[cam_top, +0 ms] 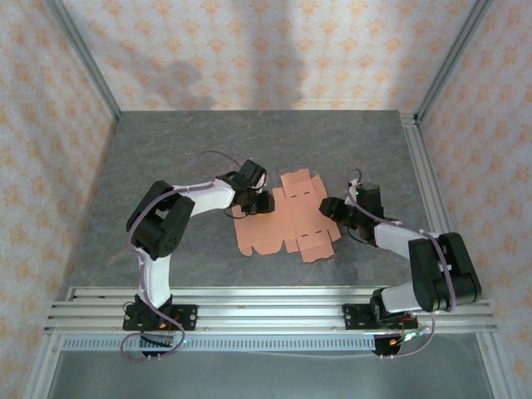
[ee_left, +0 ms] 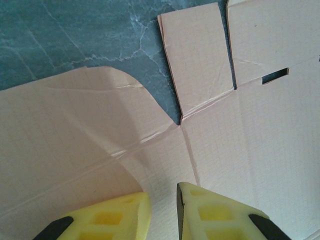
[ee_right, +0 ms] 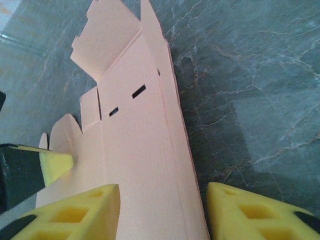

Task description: Fold the paper box

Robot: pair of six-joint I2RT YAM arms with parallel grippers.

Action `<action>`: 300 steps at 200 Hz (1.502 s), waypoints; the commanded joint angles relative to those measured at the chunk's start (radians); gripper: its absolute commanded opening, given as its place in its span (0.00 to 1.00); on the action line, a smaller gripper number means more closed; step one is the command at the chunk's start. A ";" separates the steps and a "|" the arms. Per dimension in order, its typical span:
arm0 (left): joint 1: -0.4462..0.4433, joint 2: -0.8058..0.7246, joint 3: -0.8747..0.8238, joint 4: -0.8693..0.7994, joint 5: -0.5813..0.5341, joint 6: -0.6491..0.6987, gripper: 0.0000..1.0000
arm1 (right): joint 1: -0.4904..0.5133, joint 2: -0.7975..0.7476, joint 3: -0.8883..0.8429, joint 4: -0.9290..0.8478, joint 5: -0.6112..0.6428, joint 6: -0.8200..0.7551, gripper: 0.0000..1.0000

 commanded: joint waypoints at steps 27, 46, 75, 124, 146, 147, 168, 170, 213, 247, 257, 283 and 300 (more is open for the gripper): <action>0.000 0.075 -0.039 -0.096 -0.072 -0.003 0.25 | -0.006 0.031 -0.006 0.032 0.001 -0.035 0.29; -0.001 0.078 -0.035 -0.098 -0.073 -0.002 0.25 | -0.006 0.029 -0.001 0.010 0.026 -0.056 0.20; 0.000 0.079 -0.028 -0.095 -0.073 -0.006 0.26 | -0.006 0.026 0.033 -0.089 0.059 -0.124 0.08; -0.001 0.045 -0.028 -0.087 -0.076 -0.016 0.35 | -0.006 -0.014 0.035 -0.122 0.122 -0.149 0.00; -0.001 -0.023 -0.040 -0.075 -0.109 -0.027 0.47 | 0.003 -0.058 0.017 -0.104 0.178 -0.148 0.00; 0.000 -0.027 -0.040 -0.075 -0.112 -0.028 0.47 | 0.004 -0.061 0.016 -0.103 0.180 -0.147 0.00; 0.002 -0.117 -0.048 -0.092 -0.201 -0.042 0.52 | 0.026 -0.104 -0.002 -0.071 0.252 -0.159 0.00; 0.003 -0.124 -0.049 -0.092 -0.205 -0.042 0.52 | 0.030 -0.107 -0.002 -0.070 0.258 -0.161 0.00; 0.050 -0.250 -0.092 -0.082 -0.248 -0.081 0.62 | 0.123 -0.088 0.060 -0.120 0.389 -0.219 0.00; 0.100 -0.312 -0.143 -0.095 -0.261 -0.068 0.65 | 0.208 0.001 0.154 -0.169 0.476 -0.288 0.00; 0.114 -0.328 -0.159 -0.094 -0.265 -0.068 0.66 | 0.244 0.032 0.185 -0.184 0.512 -0.317 0.00; 0.148 -0.364 -0.198 -0.090 -0.268 -0.077 0.68 | 0.335 0.124 0.278 -0.227 0.661 -0.371 0.00; 0.165 -0.372 -0.210 -0.088 -0.255 -0.087 0.68 | 0.396 0.188 0.330 -0.239 0.810 -0.397 0.00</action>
